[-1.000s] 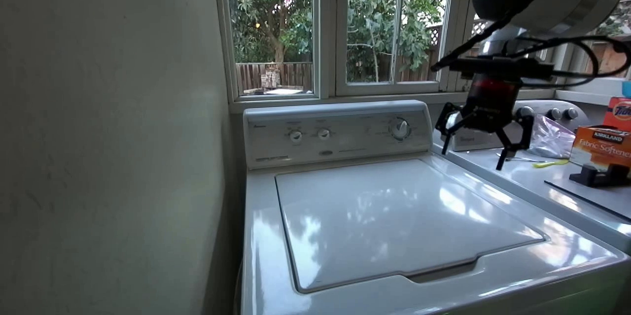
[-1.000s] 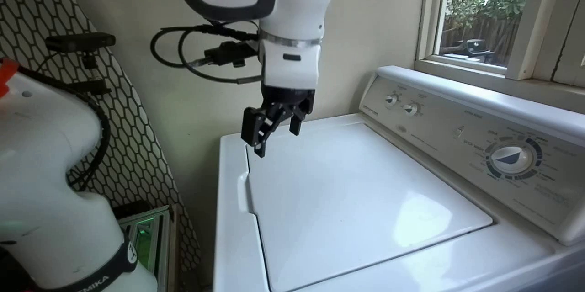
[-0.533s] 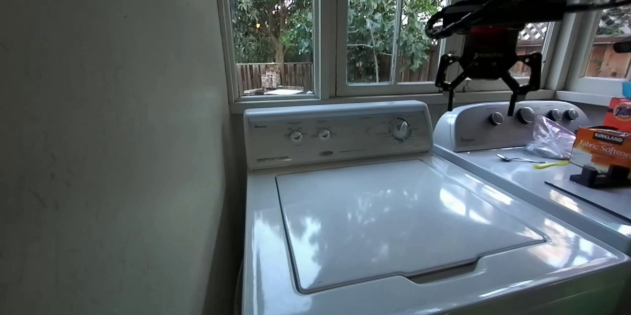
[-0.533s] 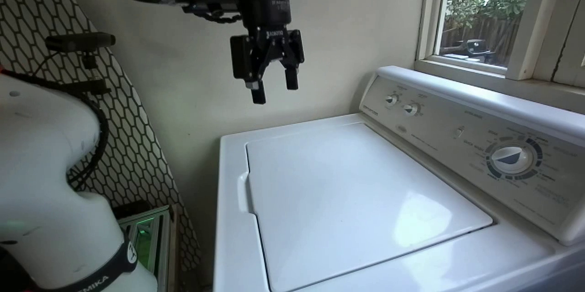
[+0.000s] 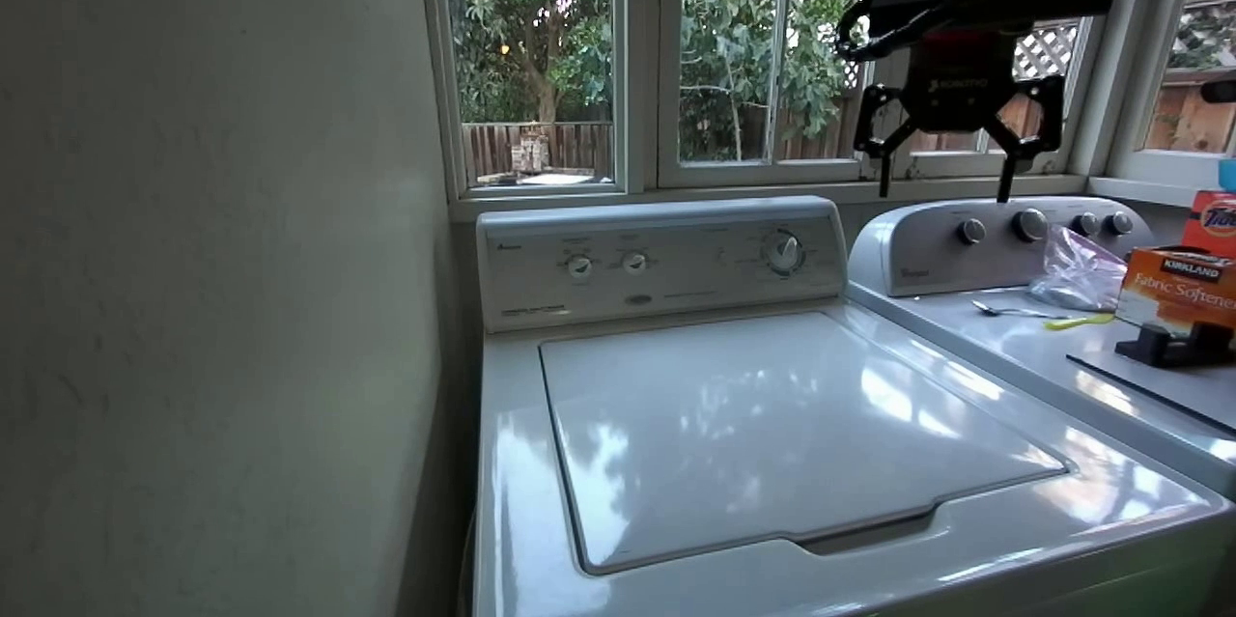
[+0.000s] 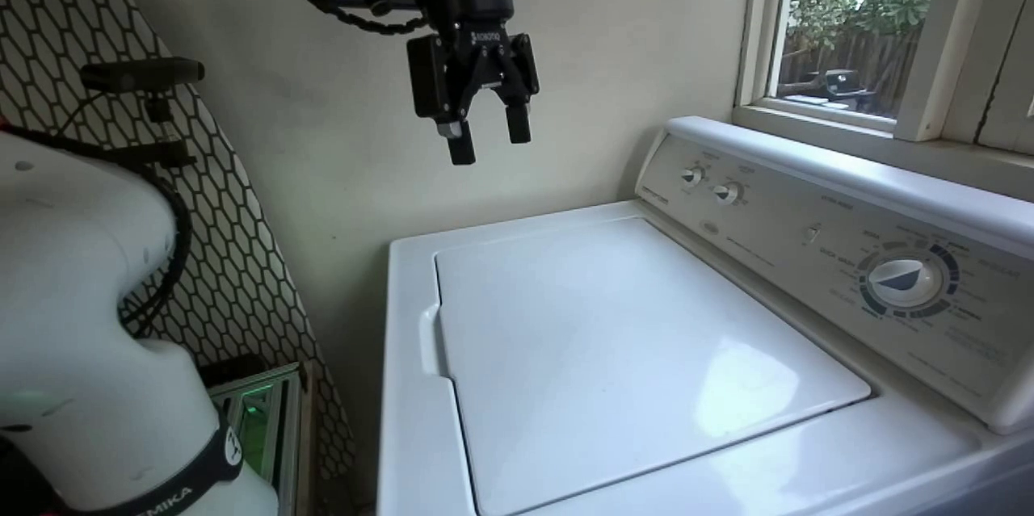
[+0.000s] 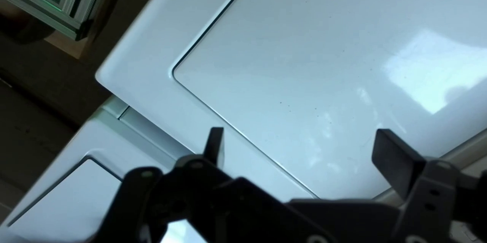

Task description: Close the lid of the dryer

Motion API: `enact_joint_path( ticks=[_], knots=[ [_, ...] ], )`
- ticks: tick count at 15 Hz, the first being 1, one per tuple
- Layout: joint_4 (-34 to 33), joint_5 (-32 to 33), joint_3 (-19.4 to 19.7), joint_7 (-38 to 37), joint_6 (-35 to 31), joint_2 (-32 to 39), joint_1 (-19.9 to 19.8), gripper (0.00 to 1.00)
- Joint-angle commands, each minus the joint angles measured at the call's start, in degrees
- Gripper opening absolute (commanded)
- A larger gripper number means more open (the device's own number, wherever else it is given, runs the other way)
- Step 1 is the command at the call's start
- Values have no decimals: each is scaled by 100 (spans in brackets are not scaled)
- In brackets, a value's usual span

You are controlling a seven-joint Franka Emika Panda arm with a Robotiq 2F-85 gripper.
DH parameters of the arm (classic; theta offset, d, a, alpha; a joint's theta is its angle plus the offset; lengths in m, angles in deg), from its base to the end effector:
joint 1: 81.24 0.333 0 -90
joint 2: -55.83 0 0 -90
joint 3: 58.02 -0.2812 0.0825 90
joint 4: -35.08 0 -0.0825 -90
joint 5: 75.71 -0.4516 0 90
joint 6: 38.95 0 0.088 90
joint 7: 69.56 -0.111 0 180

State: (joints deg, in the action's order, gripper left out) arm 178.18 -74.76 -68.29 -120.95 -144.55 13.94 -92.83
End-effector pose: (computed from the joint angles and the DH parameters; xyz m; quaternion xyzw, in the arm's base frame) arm 0.4303 -0.0128 0.4823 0.8851 -0.4592 0.0585 0.0482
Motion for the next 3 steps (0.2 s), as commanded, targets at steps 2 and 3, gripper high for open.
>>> enact_joint_path(
  ticks=[2, 3],
  knots=[
    [-14, 61, 83, -55, 16, 19, 104, 100],
    [-14, 61, 83, -55, 16, 19, 104, 100]
  ],
)
